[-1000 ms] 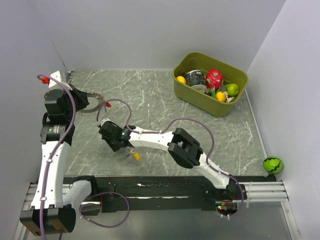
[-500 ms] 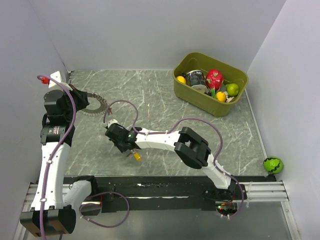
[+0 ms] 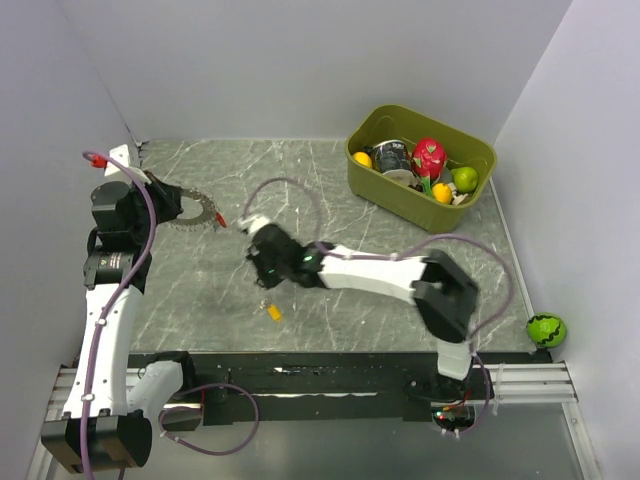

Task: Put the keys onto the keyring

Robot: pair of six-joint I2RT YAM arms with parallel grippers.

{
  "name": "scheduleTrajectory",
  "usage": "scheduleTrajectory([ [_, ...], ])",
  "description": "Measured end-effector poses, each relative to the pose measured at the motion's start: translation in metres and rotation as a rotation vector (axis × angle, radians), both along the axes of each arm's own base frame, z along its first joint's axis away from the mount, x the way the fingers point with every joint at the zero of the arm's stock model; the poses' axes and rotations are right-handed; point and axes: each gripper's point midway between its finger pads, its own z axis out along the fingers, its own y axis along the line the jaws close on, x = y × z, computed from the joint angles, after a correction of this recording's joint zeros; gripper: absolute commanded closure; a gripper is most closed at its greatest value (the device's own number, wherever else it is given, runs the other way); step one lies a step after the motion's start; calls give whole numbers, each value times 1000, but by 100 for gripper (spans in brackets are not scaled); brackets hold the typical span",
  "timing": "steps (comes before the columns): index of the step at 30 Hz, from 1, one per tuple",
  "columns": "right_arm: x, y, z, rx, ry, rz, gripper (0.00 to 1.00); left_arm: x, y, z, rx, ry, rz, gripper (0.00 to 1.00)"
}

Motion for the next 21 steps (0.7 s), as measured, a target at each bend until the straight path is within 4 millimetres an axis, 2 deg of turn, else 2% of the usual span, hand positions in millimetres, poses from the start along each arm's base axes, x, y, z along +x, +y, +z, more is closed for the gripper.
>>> scheduleTrajectory([
  [7,33,-80,68,239,-32,-27,100,-1,-26,-4,-6,-10,-161,99],
  [14,34,-134,127,323,-201,31,100,-2,-67,-13,-33,1,-414,99],
  [18,34,-168,148,340,-293,32,100,-14,-108,-19,-33,14,-601,99],
  [21,36,-186,155,340,-341,41,100,-27,-136,-20,-19,8,-709,99],
])
